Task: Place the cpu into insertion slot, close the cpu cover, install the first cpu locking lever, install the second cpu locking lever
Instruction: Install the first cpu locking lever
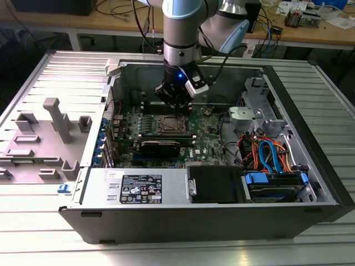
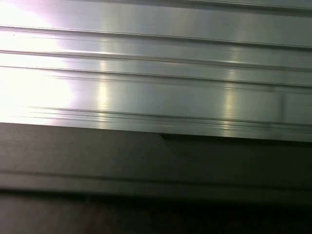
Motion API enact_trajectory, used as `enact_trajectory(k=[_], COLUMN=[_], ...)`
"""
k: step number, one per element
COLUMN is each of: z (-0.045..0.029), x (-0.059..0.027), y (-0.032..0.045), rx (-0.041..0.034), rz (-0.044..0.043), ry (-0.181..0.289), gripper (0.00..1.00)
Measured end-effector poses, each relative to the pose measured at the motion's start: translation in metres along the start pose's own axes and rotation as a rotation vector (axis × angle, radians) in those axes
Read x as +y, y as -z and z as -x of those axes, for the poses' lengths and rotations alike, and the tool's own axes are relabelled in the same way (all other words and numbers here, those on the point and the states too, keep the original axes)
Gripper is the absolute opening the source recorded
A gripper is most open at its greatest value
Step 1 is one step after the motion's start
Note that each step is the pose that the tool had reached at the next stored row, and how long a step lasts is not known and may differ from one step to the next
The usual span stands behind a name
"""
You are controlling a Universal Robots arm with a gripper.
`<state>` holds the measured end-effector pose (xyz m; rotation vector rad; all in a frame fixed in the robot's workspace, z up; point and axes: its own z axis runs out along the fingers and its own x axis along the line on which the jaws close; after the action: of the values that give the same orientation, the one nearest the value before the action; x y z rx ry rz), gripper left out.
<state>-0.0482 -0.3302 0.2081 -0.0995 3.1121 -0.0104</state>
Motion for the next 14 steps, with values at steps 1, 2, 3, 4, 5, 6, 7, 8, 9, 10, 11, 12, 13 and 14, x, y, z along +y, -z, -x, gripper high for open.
enact_trajectory(k=[1, 2, 3, 4, 5, 6, 7, 8, 9, 10, 11, 12, 13, 14], z=[0.0000, 0.0000, 0.0000, 0.0000, -0.0001, -0.0001, -0.0001, -0.0002, -0.0002, -0.0002, -0.0001, -0.0001, -0.0001, -0.0002], x=[0.0000, -0.0001, -0.0002, -0.0004, -0.0006, -0.0007, -0.0008, -0.0010, -0.0011, -0.0012, -0.0013, -0.0014, -0.0015, -0.0017], y=[0.0000, -0.0001, -0.0003, -0.0003, -0.0005, -0.0008, -0.0010, -0.0013, -0.0015, -0.0017, -0.0018, -0.0019, -0.0020, -0.0021], rx=[0.0002, 0.0003, 0.0002, 0.0002, 0.0001, 0.0002, 0.0002, 0.0003, 0.0002, 0.0002, 0.0002, 0.0001, 0.0001, 0.0001], rz=[-0.0002, -0.0004, -0.0002, -0.0001, -0.0001, -0.0002, -0.0003, -0.0004, -0.0003, -0.0002, -0.0002, -0.0002, -0.0001, -0.0002], ry=[0.000, 0.000, 0.000, 0.000, 0.000, 0.000, 0.000, 0.000, 0.000, 0.000, 0.000, 0.000, 0.000, 0.000], gripper=[0.11, 0.11, 0.11, 0.11, 0.11, 0.11, 0.11, 0.11, 0.11, 0.11, 0.11, 0.11, 0.11, 0.11])
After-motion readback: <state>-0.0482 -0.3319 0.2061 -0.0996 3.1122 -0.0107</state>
